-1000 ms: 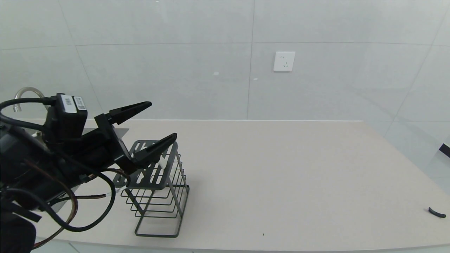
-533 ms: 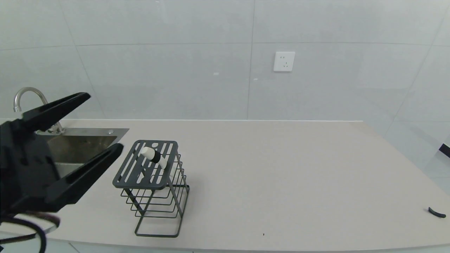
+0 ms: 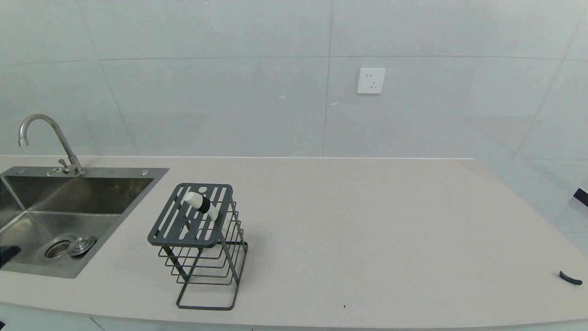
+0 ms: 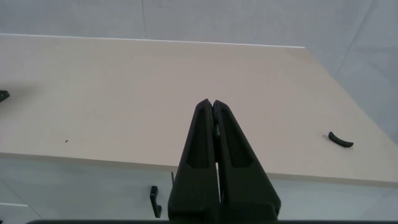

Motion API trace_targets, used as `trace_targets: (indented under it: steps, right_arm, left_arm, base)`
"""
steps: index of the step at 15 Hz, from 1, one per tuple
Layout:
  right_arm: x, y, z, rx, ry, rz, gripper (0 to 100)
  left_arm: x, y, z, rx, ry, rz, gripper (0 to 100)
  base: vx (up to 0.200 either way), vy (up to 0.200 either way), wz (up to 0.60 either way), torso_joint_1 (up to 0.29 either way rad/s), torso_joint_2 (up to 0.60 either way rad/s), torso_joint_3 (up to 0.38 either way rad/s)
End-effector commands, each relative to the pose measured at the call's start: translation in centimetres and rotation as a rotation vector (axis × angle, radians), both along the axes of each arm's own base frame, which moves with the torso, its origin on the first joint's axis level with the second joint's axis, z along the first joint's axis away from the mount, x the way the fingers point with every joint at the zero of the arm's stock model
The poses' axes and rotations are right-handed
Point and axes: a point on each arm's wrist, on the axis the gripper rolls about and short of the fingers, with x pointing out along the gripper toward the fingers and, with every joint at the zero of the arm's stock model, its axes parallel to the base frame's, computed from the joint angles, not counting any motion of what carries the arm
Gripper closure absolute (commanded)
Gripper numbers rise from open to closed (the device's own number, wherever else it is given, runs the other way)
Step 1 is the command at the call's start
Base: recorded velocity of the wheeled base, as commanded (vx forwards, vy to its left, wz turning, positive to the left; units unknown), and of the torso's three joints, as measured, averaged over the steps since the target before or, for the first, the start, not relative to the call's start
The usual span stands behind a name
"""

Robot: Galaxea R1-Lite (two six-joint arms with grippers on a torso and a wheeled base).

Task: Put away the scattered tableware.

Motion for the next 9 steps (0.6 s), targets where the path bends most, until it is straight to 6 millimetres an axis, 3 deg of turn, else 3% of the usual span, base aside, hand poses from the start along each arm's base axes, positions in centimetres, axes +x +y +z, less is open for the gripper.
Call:
trace_targets:
  steps: [1,4,6,9]
  right_arm:
    - [0.0,0.0,0.0,0.0,0.002,-0.001,100]
    - [0.0,0.0,0.0,0.0,0.0,0.001,100]
    - [0.0,0.0,0.0,0.001,0.0,-0.001,100]
    - [0.0,-0.1,0.0,0.009,0.002,-0.03,100]
  left_arm:
    - [-4.1,0.3,-4.6,-0.011,-0.026,0.051,0]
    - [-3.9,0.2,-6.2,-0.038,0.107,0.168,0]
    - [-3.8,0.6,-8.0,-0.058,0.257,0.328,0]
    - [-3.6,1.2,-8.5,-0.083,0.292,0.595,0]
  base:
    - [0.0,0.0,0.0,0.0,0.0,0.0]
    - [0.0,0.0,0.0,0.0,0.0,0.0]
    - [0.0,0.0,0.0,0.0,0.0,0.0]
    - [0.0,0.0,0.0,0.0,0.0,0.0]
